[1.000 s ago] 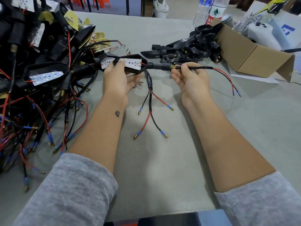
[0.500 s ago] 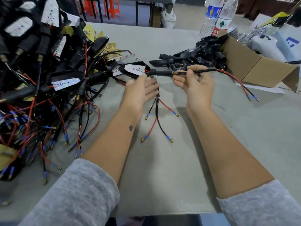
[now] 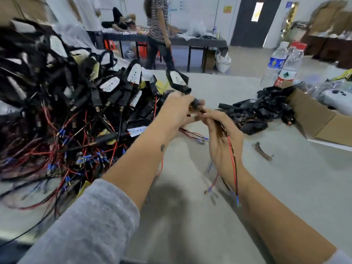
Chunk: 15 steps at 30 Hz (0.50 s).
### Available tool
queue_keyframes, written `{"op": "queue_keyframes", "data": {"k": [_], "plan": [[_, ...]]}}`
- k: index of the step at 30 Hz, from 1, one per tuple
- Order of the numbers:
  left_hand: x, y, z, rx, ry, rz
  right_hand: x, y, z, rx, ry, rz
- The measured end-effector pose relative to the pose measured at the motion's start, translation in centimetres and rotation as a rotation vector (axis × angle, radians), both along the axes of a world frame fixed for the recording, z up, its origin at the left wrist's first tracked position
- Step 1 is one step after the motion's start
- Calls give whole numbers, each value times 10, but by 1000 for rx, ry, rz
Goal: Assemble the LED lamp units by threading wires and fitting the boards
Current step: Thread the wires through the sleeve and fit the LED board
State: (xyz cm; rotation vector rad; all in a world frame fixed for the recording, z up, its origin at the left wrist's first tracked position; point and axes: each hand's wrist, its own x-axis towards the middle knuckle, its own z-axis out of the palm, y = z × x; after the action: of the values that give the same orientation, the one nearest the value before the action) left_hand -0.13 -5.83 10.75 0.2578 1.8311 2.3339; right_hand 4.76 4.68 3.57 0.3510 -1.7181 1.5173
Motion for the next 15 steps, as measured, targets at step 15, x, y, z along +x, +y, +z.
{"op": "queue_keyframes", "data": {"k": [15], "plan": [[-42,-168,65,-1108,317,461,-44,-136,63,831,33,127]]}}
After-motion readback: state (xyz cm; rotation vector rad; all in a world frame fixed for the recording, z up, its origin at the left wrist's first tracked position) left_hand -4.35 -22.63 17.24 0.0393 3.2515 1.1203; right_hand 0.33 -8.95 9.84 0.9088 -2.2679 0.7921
